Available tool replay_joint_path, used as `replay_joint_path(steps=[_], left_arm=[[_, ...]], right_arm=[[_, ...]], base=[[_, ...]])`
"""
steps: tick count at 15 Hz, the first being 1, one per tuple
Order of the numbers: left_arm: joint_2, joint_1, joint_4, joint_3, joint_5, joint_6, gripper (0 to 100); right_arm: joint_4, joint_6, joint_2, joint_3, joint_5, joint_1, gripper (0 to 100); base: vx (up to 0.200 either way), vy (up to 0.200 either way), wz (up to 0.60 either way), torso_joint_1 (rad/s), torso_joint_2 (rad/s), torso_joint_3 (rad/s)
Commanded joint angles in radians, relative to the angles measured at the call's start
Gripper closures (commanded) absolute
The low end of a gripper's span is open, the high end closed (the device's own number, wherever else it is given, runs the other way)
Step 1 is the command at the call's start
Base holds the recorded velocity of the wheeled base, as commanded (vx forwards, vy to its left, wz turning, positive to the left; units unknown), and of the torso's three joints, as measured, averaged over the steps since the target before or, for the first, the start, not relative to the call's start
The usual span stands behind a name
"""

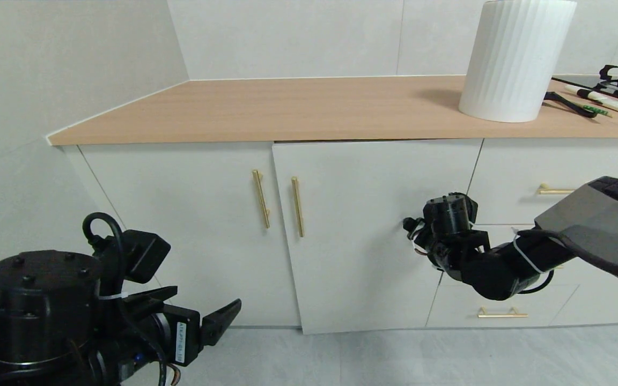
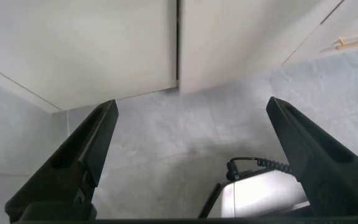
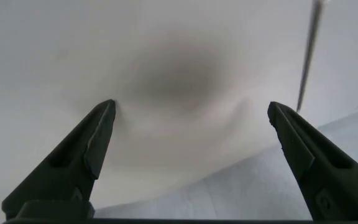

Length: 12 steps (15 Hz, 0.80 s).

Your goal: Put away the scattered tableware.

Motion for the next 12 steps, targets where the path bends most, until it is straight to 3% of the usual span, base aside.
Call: replay_joint_path(steps=[1,9,12], left_arm=[[0.004,0.000,-0.001,0.000,0.001,0.000,0],[0.004,0.000,-0.001,0.000,0.001,0.000,0],[0.002,0.000,-0.001,0.002,0.001,0.000,0]], right_arm=[[0.002,0.000,0.025,-0.013,-0.002,-0.004,0],[0.004,0.002,0.040,-0.047,-0.046,-0.036,0],[0.004,-0.001,-0.021,0.029,-0.018,-0.025,0]], base=[[0.000,0.000,0.00,0.000,0.00,0.000],[0.000,0.000,0.00,0.000,0.00,0.000],[0.000,0.000,0.00,0.000,0.00,0.000]])
